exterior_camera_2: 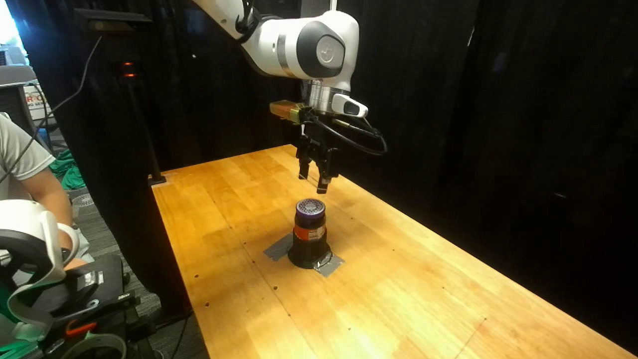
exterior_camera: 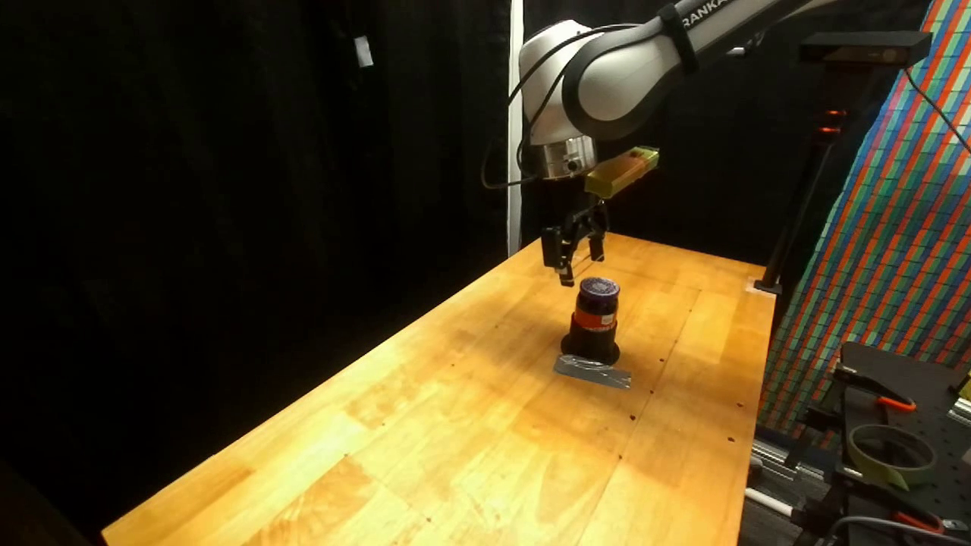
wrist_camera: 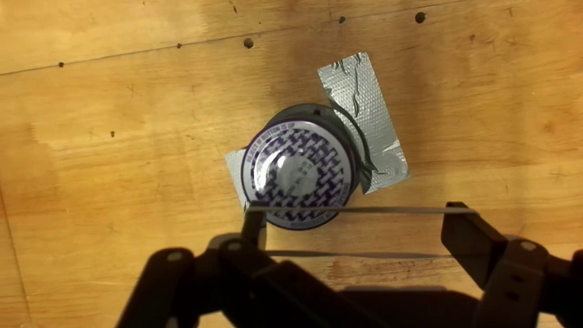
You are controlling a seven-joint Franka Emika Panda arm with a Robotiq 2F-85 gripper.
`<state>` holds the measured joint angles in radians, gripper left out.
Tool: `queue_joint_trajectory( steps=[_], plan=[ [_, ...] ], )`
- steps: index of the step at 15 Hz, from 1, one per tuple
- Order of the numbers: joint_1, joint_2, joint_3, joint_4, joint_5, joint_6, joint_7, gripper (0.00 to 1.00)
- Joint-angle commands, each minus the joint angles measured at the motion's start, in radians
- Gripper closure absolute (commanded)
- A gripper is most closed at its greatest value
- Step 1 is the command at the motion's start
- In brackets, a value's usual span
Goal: Wrap the rubber band over the bottom of the brown coffee cup
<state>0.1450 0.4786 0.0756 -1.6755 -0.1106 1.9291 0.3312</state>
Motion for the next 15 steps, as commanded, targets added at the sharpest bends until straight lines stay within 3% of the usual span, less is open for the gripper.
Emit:
queue_joint_trajectory(
  steps=[1, 15],
  plan=[
    [0.007, 0.044, -0.026, 0.064, 0.005, -0.041, -0.025, 0.00],
    [-0.009, 0.147, -0.058, 0.106, 0.027, -0.018, -0.033, 0.00]
  ],
)
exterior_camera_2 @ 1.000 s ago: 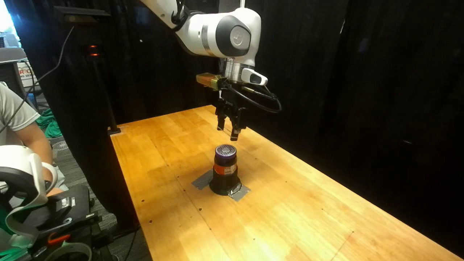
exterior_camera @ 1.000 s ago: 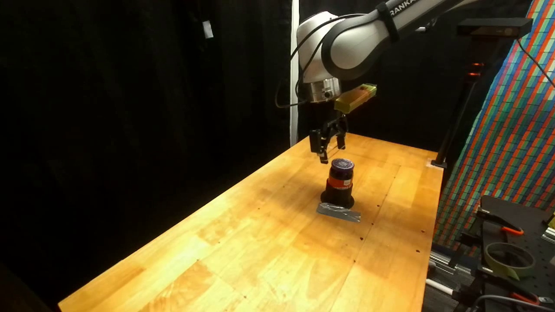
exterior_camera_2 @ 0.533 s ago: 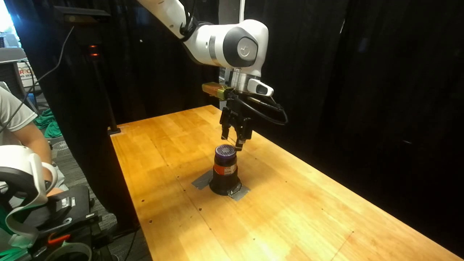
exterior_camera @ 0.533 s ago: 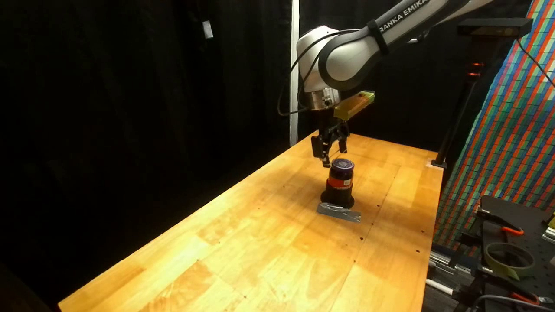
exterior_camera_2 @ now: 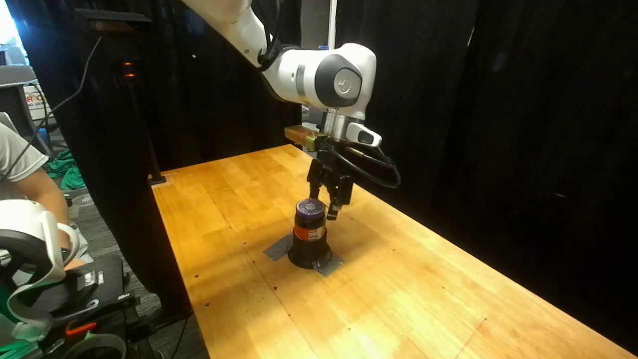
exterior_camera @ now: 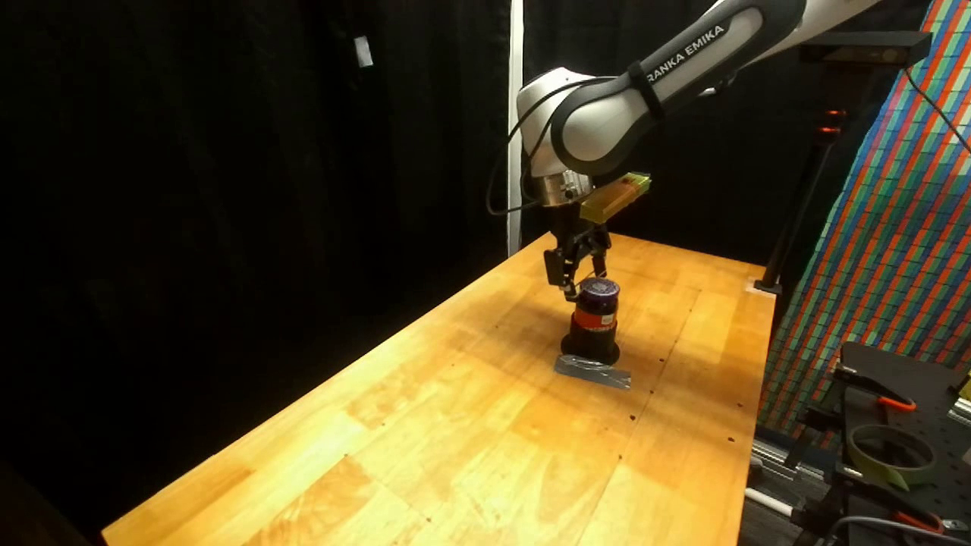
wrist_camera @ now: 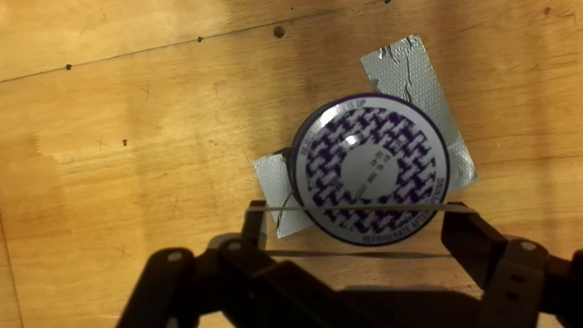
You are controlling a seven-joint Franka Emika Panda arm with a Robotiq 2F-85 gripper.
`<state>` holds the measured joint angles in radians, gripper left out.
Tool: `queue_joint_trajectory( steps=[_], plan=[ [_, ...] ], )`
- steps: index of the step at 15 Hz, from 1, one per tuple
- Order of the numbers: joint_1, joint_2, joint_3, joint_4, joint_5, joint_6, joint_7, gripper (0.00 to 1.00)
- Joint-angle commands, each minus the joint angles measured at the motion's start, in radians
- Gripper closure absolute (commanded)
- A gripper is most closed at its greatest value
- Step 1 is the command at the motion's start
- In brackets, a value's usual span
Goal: Wrap the rubber band over the bottom of the brown coffee cup
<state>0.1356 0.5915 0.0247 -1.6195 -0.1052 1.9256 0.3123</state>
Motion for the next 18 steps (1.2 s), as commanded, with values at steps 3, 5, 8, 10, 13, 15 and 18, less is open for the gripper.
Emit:
queue_joint_trajectory(
  steps=[3, 5, 8, 10, 13, 15, 18],
  plan=[
    [-0.004, 0.032, -0.005, 0.037, 0.036, -0.034, -0.015, 0.00],
    [-0.006, 0.010, -0.003, 0.010, 0.045, -0.044, -0.018, 0.00],
    [-0.004, -0.033, -0.007, -0.037, 0.044, -0.031, -0.006, 0.00],
    [-0.004, -0.066, -0.007, -0.070, 0.043, -0.015, -0.004, 0.00],
    [-0.006, -0.123, -0.005, -0.138, 0.045, 0.012, -0.002, 0.00],
    [-0.006, -0.164, -0.004, -0.195, 0.046, 0.032, -0.002, 0.00],
    [-0.006, -0.212, -0.002, -0.288, 0.047, 0.091, 0.001, 0.00]
  ],
)
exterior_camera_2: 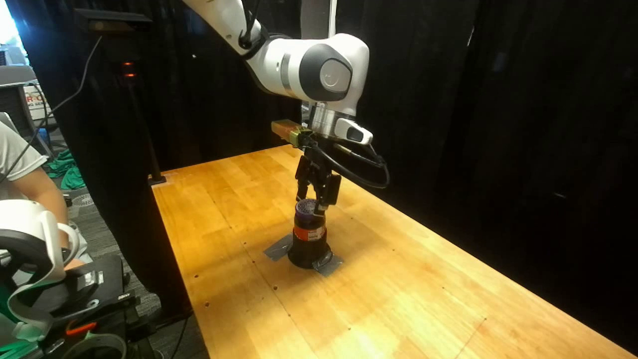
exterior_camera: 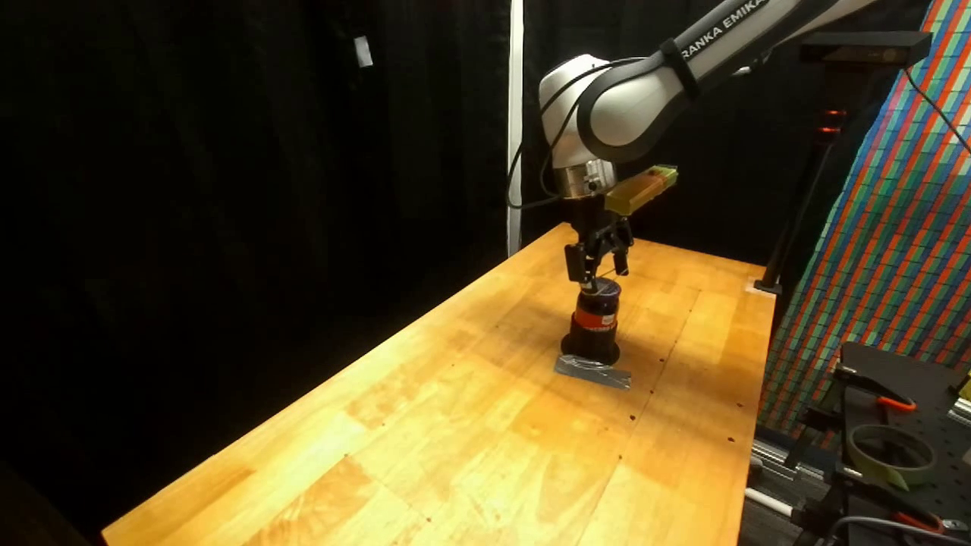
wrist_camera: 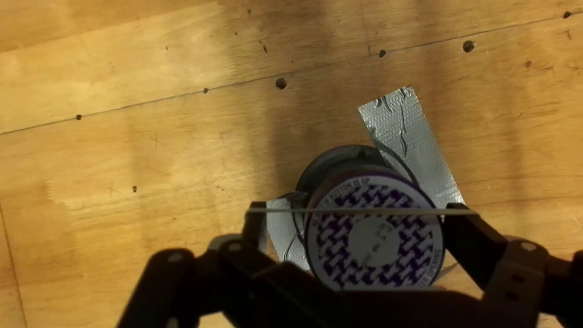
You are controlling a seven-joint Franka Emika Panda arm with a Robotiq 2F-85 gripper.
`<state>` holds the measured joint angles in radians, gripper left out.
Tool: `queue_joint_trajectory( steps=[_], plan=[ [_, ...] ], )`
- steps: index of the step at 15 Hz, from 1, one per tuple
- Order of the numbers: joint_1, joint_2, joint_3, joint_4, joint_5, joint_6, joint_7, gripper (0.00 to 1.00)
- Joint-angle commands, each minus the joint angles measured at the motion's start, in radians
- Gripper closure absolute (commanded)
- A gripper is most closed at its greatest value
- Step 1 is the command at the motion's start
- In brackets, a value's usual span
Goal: Wrap the rubber band over the bottom of the brown coffee cup
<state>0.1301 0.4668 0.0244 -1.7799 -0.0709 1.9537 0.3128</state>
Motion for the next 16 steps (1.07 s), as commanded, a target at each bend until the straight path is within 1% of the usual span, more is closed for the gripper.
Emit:
queue_joint_trajectory(
  steps=[1, 5, 9, 11, 12, 13, 15, 16],
  plan=[
    [0.002, -0.097, -0.001, -0.158, 0.013, 0.085, 0.007, 0.00],
    [0.022, -0.124, -0.005, -0.265, -0.003, 0.217, 0.073, 0.00],
    [0.059, -0.152, -0.016, -0.364, -0.018, 0.409, 0.222, 0.00],
    [0.079, -0.172, -0.029, -0.407, -0.042, 0.478, 0.286, 0.00],
    [0.087, -0.184, -0.036, -0.425, -0.058, 0.501, 0.313, 0.25],
    [0.096, -0.197, -0.047, -0.444, -0.087, 0.523, 0.349, 0.27],
    [0.109, -0.224, -0.066, -0.476, -0.145, 0.546, 0.413, 0.41],
    [0.112, -0.237, -0.072, -0.488, -0.176, 0.548, 0.440, 0.51]
  ],
)
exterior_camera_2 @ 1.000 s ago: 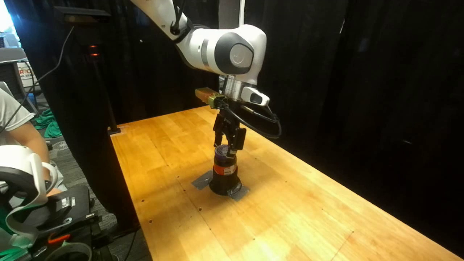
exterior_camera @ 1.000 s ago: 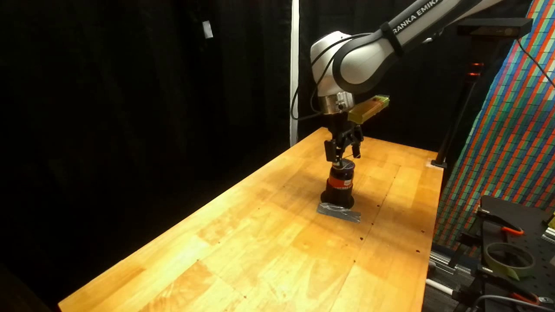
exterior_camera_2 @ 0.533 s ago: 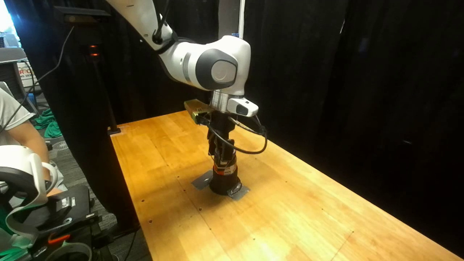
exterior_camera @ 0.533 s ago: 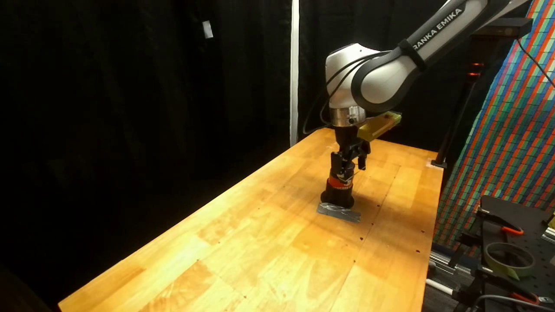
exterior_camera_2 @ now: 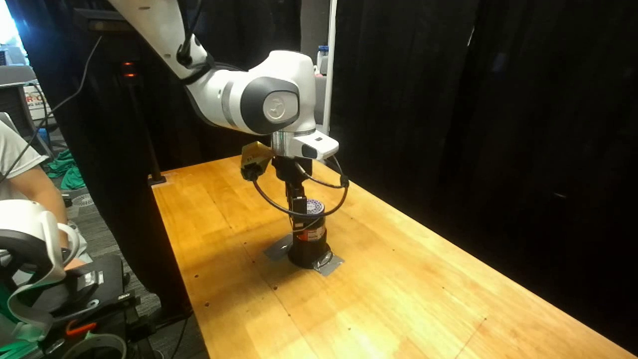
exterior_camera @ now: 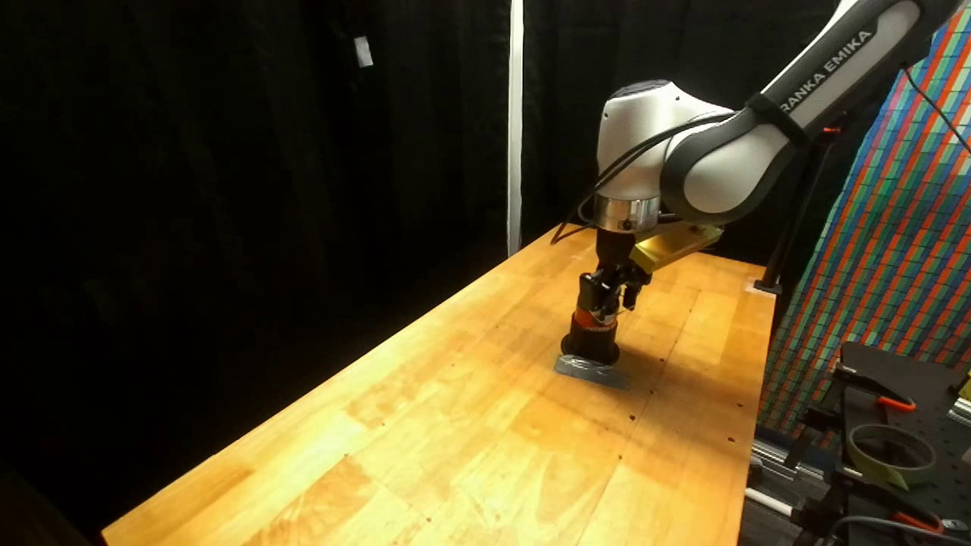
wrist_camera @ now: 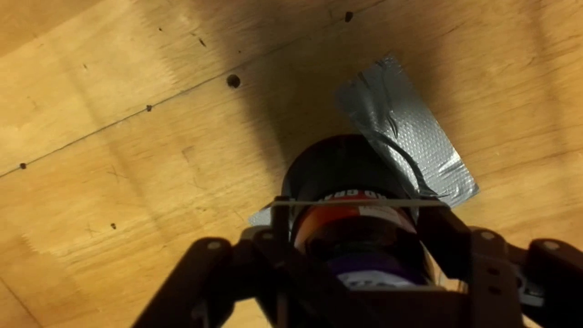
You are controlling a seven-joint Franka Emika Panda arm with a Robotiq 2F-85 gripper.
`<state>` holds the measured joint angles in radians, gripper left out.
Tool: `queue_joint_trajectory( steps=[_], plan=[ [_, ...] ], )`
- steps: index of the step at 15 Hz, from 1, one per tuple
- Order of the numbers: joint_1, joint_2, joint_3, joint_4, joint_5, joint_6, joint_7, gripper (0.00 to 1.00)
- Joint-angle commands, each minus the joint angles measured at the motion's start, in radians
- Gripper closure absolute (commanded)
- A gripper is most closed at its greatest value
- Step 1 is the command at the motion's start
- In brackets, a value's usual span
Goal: Wrap the rubber band over the bottom of the brown coffee cup
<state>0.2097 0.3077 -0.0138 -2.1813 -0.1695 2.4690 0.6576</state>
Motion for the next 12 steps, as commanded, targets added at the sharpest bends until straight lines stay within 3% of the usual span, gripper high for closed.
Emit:
queue_joint_trajectory(
  steps=[1, 5, 8, 12],
  plan=[
    [0.037, -0.092, -0.036, -0.098, -0.106, 0.032, 0.119, 0.58],
    [0.036, -0.140, -0.017, -0.140, -0.188, 0.013, 0.197, 0.87],
    [0.025, -0.170, -0.007, -0.168, -0.232, 0.011, 0.230, 0.92],
    [0.012, -0.228, 0.003, -0.222, -0.265, 0.067, 0.290, 0.87]
  ],
)
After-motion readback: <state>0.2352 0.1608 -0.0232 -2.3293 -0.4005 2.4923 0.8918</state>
